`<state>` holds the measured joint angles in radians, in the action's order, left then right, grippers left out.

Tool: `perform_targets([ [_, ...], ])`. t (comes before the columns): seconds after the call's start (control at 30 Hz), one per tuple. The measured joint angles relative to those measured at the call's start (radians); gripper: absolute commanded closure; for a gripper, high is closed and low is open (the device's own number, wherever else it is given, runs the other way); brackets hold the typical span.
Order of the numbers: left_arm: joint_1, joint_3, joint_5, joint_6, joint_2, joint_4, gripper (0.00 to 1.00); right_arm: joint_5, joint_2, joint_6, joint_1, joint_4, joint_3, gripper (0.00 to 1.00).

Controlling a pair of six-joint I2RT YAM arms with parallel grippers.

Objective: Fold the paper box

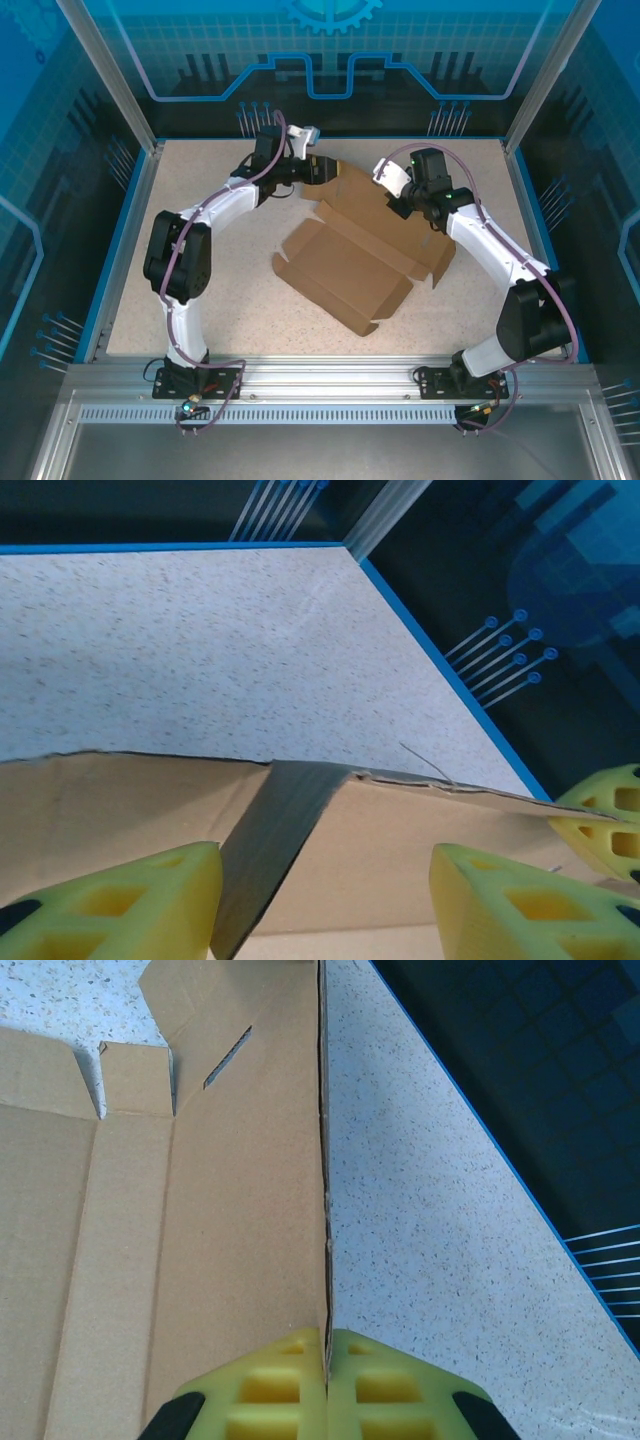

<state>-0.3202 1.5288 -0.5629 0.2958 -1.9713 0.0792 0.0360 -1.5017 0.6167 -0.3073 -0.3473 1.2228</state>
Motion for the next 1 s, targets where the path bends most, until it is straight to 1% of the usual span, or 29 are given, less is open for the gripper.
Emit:
perform_targets([
  [0.33,-0.002,-0.027,-0.100,0.106,-0.001,0.088,0.42,0.035,-0.016,0.000,-0.024,0.026,0.000,0.97],
  [0.5,-0.002,-0.048,-0.106,0.122,-0.001,0.107,0.42,0.061,-0.017,0.005,-0.032,0.034,0.000,0.97],
  [0.7,0.016,-0.106,-0.054,0.118,0.014,0.087,0.40,0.103,-0.017,0.033,-0.043,0.045,0.000,0.98],
  [1.0,0.088,-0.189,0.079,0.081,0.138,0.030,0.39,0.193,-0.017,0.123,-0.083,0.118,-0.034,0.97],
])
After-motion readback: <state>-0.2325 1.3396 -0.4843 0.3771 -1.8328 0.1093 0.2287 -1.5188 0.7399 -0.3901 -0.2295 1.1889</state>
